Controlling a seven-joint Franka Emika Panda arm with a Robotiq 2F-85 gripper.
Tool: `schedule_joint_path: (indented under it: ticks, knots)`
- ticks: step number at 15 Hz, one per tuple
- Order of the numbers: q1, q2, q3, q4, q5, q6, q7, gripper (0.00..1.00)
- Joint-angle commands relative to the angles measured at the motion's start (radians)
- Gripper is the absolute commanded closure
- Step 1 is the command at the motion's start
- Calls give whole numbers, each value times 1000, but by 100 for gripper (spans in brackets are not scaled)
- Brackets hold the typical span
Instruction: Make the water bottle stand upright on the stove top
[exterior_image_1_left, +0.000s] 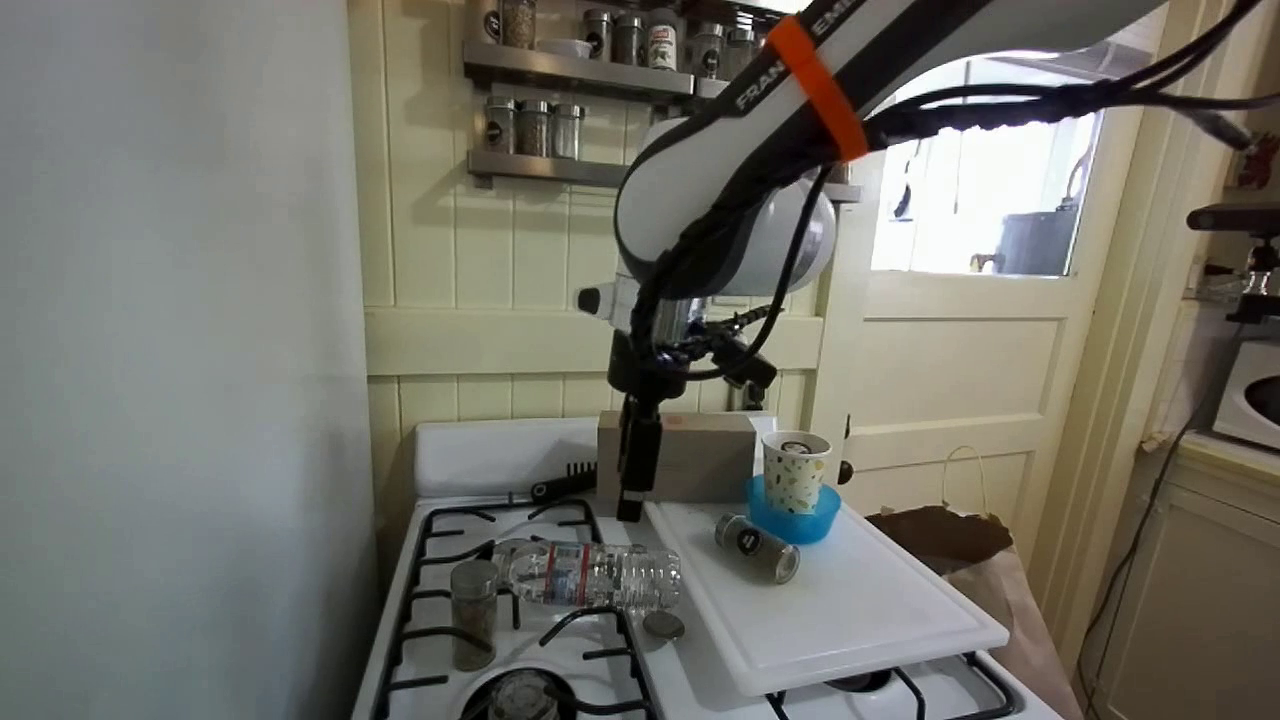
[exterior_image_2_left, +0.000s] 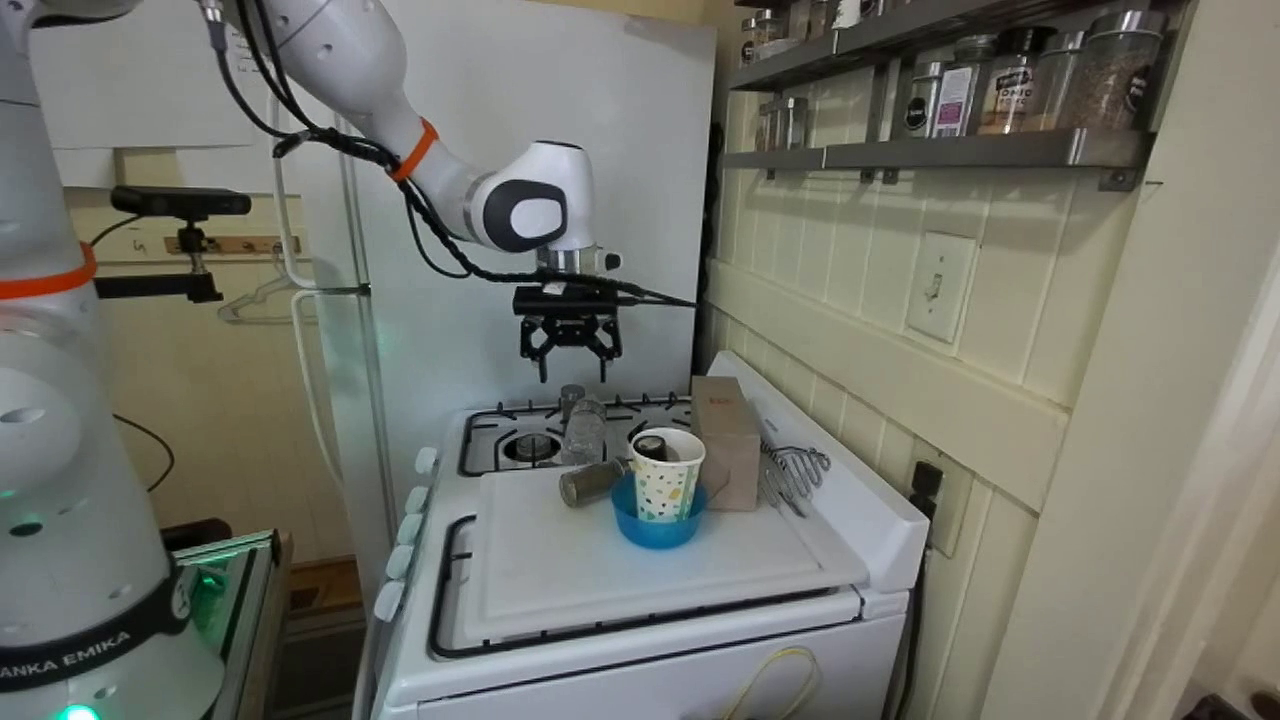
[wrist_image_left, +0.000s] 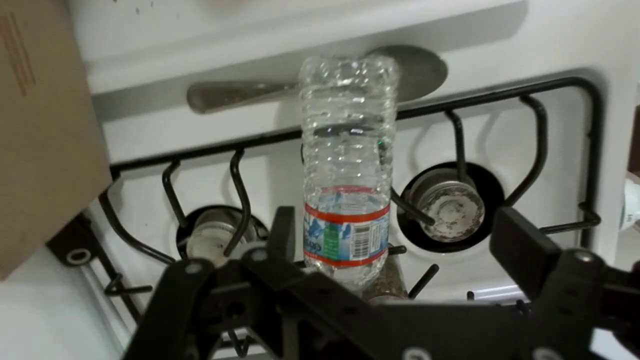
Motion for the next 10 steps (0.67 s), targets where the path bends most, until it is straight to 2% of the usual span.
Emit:
schedule_joint_path:
  ticks: [1,5,10]
  knots:
    - [-32,180,66,110,118,106,-231,0]
    - [-78,302,166,233,180,140,-340,0]
    - [-129,370,220,331,170,98,-375,0]
